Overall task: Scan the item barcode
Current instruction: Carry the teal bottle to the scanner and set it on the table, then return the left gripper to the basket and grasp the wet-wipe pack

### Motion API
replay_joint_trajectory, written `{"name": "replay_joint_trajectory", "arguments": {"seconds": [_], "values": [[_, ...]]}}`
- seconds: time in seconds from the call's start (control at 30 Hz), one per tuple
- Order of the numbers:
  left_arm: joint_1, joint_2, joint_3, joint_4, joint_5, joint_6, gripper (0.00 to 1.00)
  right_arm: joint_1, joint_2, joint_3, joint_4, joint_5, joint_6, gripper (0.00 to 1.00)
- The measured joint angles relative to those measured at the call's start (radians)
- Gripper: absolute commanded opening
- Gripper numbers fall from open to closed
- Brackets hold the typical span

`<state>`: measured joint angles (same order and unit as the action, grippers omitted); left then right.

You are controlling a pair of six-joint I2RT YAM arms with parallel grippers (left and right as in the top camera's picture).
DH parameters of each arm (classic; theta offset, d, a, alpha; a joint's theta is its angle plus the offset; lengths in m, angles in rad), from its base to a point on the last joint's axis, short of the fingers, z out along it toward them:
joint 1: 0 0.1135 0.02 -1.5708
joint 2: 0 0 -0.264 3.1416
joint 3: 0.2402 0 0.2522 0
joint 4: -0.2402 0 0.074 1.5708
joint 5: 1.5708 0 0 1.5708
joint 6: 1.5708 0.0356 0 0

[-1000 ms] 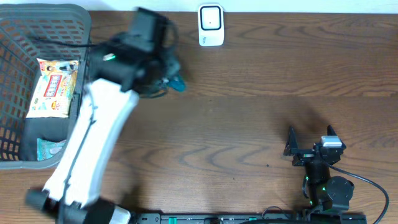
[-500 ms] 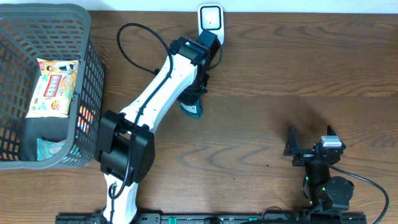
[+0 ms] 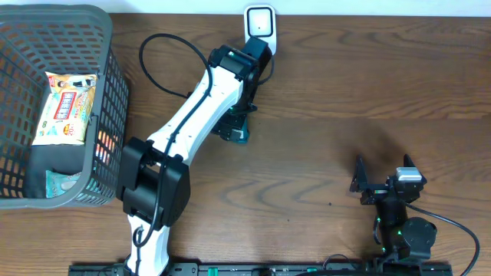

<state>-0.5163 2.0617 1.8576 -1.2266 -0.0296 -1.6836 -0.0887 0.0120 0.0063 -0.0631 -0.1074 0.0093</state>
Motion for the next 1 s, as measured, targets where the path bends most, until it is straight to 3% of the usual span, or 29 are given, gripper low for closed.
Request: {"name": "replay_joint_trajectory", "arguments": {"seconds": [0.2, 0.33, 0.47, 0.53, 0.67, 0.77, 1.0], "values": [[0.018, -0.182, 0.012, 0.002, -0.01, 0.162, 0.98, 0.0, 0.0, 0.0, 0.0, 0.0, 0.0, 0.99], [0.086, -0.354, 0.075, 0.061, -0.039, 0.385, 0.98, 0.0, 0.0, 0.0, 0.0, 0.0, 0.0, 0.99], [0.253, -0.531, 0.134, 0.083, -0.102, 0.633, 0.98, 0.0, 0.0, 0.0, 0.0, 0.0, 0.0, 0.99], [0.361, -0.578, 0.135, 0.072, -0.117, 0.689, 0.98, 0.0, 0.0, 0.0, 0.0, 0.0, 0.0, 0.99], [0.665, -0.616, 0.137, -0.009, -0.142, 0.75, 0.98, 0.0, 0.0, 0.0, 0.0, 0.0, 0.0, 0.99], [0.815, -0.597, 0.136, -0.089, -0.15, 0.764, 0.98, 0.0, 0.0, 0.0, 0.0, 0.0, 0.0, 0.99], [1.013, -0.463, 0.069, -0.142, -0.137, 0.769, 0.98, 0.0, 0.0, 0.0, 0.0, 0.0, 0.0, 0.99]]}}
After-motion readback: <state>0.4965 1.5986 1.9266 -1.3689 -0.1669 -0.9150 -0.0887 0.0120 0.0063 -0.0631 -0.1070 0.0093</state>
